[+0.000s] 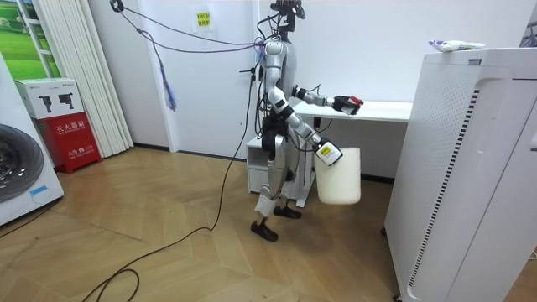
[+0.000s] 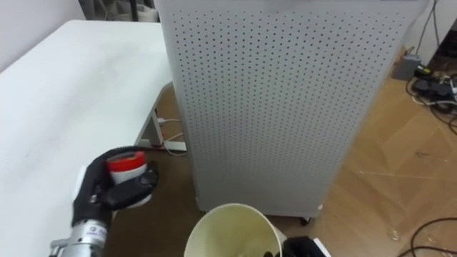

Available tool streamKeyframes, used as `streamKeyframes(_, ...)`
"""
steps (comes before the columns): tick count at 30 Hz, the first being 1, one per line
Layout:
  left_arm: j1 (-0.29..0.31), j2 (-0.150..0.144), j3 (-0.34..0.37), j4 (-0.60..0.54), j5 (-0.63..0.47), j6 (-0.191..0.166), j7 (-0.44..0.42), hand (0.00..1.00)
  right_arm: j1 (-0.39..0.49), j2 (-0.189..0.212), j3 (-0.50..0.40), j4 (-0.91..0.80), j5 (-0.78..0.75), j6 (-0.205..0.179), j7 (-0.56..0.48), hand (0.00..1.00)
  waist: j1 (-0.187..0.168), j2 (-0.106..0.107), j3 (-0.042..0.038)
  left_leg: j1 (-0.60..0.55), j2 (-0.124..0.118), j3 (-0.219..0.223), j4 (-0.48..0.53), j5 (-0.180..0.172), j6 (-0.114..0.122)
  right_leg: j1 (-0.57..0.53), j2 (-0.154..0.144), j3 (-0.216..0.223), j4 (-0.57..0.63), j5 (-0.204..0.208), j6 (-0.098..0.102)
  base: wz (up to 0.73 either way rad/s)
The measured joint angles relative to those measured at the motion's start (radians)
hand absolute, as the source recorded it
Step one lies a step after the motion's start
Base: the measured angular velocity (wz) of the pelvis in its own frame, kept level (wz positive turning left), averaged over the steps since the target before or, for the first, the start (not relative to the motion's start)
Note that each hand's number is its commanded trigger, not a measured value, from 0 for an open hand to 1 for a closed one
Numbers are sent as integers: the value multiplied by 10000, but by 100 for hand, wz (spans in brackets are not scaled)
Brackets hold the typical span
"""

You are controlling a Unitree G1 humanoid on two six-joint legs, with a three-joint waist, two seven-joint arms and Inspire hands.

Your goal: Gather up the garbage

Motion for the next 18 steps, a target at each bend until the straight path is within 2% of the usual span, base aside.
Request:
streamKeyframes(7, 0, 67, -898, -311, -200, 1, -1071, 100, -18, -36, 0, -348, 20, -66, -579, 100, -286, -9, 1, -82, 38, 198, -4, -1, 1, -172, -25, 171, 21, 8, 11, -7)
streamKeyframes(16, 3, 86, -1399, -318, -247, 2, -2212, 100, -183, -50, 43, -346, 177, -67, -577, 100, -411, 83, 32, -42, 218, 943, -4, -16, 18, -289, 22, 539, 11, 40, -23, -13)
streamKeyframes(17, 2, 92, -1428, -317, -249, 2, -2252, 97, -183, -51, 49, -346, 190, -67, -562, 100, -422, 96, 40, -39, 217, 963, -4, -16, 18, -289, 18, 540, 12, 40, -23, -6)
streamKeyframes(18, 3, 99, -1488, -292, -252, 3, -2359, 62, -183, -51, 51, -345, 210, -67, -521, 100, -432, 119, 53, -37, 216, 979, -6, -16, 18, -291, 14, 549, 11, 40, -23, 0)
